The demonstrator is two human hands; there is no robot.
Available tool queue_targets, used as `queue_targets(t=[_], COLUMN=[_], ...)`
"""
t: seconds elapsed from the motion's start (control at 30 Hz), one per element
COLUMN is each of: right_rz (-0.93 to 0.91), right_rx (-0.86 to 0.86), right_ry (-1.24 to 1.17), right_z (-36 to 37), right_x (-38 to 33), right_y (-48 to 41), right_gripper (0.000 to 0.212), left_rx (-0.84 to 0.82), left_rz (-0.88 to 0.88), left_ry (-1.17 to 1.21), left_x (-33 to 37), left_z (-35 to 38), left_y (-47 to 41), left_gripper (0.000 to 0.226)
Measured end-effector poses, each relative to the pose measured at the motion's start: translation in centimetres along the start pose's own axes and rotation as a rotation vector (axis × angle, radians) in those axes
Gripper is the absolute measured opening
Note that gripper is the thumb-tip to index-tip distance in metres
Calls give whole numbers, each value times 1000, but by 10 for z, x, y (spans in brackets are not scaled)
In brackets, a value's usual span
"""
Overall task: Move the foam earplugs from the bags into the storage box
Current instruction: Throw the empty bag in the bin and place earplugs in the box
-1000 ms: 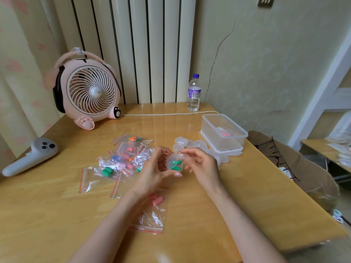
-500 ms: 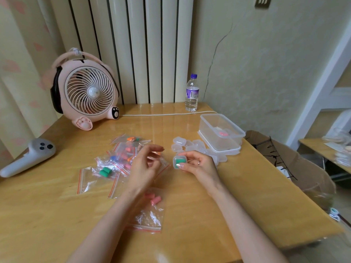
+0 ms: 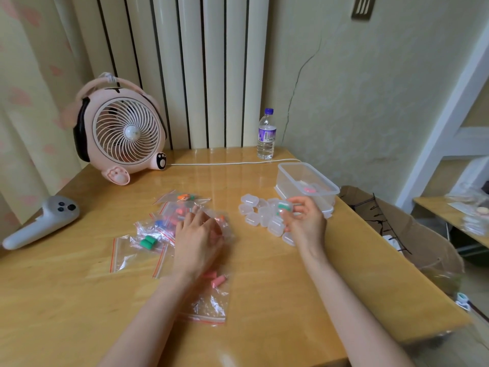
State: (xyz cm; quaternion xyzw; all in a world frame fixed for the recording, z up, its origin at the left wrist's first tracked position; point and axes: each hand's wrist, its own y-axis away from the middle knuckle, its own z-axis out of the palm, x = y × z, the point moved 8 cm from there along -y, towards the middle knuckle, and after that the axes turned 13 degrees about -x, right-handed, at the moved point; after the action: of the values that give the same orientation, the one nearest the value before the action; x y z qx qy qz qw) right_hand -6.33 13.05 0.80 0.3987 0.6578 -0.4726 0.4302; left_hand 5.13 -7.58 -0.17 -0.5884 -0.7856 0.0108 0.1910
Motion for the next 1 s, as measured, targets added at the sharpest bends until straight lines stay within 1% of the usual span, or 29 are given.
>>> queue_targets(t=[0.1, 0.17, 0.2, 0.27, 0.3, 0.33, 0.37, 0.4, 0.43, 0.47, 0.5, 0.53, 0.57, 0.63, 0.67, 0.73, 0.77, 0.87, 0.93, 1.0], right_rz=[-55, -41, 18, 148, 161, 137, 91, 42, -1, -33, -65, -97, -124, -150, -144, -123, -108, -60, -3, 78], right_rx=[182, 195, 159, 50, 4, -41, -118, -254, -434, -612, -738, -782, -751, -607, -538, -464, -451, -421, -406, -428], right_ry=[28, 90, 175, 387, 438, 440, 389, 312, 245, 229, 249, 249, 215, 71, 28, 11, 13, 25, 33, 71], right_z=[-34, -51, -56, -59, -58, -55, -49, -38, -22, -8, 3, 8, 6, -9, -20, -44, -57, -95, -123, -151], right_x=[-12, -16, -14, -6, -9, -17, -26, -37, -47, -53, -59, -63, -65, -69, -69, -66, -63, -54, -43, -29], right_y=[-28, -60, -76, -98, -98, -92, -83, -68, -48, -27, -8, 7, 16, 25, 28, 36, 42, 66, 87, 112], right_gripper=[27, 32, 41, 59, 58, 53, 48, 47, 48, 49, 48, 45, 37, 16, 14, 16, 16, 11, 8, 4], left_rx=[126, 123, 109, 83, 70, 46, 9, -28, -62, -87, -110, -134, -160, -205, -223, -232, -228, -236, -272, -318], left_rz=[69, 80, 83, 99, 111, 118, 120, 124, 128, 138, 150, 167, 191, 260, 294, 331, 334, 346, 370, 402], left_ry=[112, 231, 298, 432, 509, 580, 643, 703, 761, 819, 876, 926, 966, 1008, 1018, 1021, 1017, 979, 968, 972], left_x=[6, 12, 16, 24, 28, 31, 35, 39, 44, 51, 57, 65, 74, 93, 102, 115, 119, 134, 150, 168], left_z=[-14, -21, -23, -27, -29, -29, -29, -29, -29, -29, -30, -31, -33, -36, -36, -34, -31, -16, -4, 8], left_y=[0, -3, -4, -4, -5, -6, -7, -8, -9, -8, -7, -4, -2, 6, 9, 17, 20, 27, 33, 40], left_gripper=[32, 31, 30, 19, 13, 11, 12, 13, 14, 14, 13, 12, 12, 14, 18, 25, 26, 16, 15, 15])
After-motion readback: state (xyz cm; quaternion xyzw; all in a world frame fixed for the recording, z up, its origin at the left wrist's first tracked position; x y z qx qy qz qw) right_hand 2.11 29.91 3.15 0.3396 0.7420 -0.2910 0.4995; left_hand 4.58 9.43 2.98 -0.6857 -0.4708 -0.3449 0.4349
